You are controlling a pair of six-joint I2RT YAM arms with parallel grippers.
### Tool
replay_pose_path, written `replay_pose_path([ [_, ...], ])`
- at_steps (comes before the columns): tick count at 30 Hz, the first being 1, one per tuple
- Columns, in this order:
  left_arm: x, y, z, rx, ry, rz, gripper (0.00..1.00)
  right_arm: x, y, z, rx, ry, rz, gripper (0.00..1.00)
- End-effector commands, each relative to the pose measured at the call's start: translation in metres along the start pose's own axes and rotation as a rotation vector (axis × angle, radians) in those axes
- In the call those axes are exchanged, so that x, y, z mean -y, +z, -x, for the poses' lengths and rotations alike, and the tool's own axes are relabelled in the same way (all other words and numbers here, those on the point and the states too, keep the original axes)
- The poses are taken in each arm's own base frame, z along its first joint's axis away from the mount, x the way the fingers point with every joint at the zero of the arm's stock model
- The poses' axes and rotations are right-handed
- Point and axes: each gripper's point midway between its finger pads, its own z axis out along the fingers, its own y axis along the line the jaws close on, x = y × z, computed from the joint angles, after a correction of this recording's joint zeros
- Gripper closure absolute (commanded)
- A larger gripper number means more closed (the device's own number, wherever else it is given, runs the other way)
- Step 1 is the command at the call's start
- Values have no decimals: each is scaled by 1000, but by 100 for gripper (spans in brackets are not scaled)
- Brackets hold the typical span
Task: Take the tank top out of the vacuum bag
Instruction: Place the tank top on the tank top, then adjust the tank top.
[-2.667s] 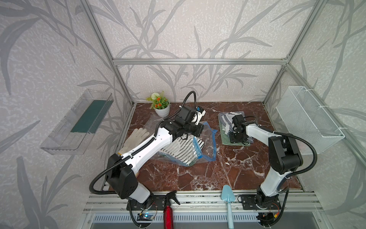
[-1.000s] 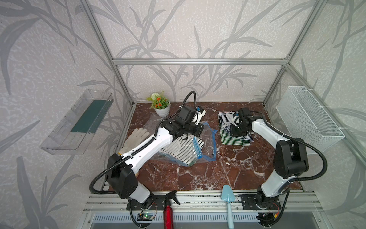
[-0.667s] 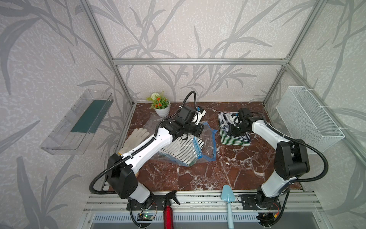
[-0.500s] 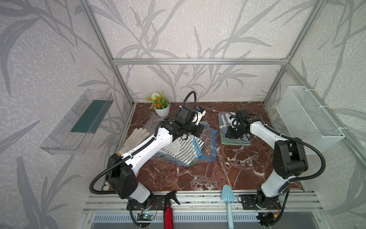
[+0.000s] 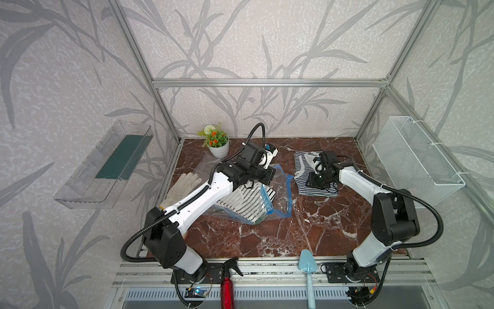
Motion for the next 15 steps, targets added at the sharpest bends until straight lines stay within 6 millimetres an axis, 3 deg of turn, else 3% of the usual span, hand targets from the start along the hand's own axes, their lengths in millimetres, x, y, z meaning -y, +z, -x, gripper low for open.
replay_pose_path([
  [1, 4, -4, 9, 15, 21, -8, 100, 36, -8, 0, 37, 126, -77, 70],
  [4, 3, -4, 9, 18, 22, 1, 100, 67, -9, 3, 65, 240, -55, 70],
  [9, 4, -3, 9, 15, 21, -9, 100, 101, -11, 10, 103, 335, -21, 71],
  [15, 2, 0, 7, 6, 19, -2, 100, 108, 4, 5, 75, 351, 11, 71],
])
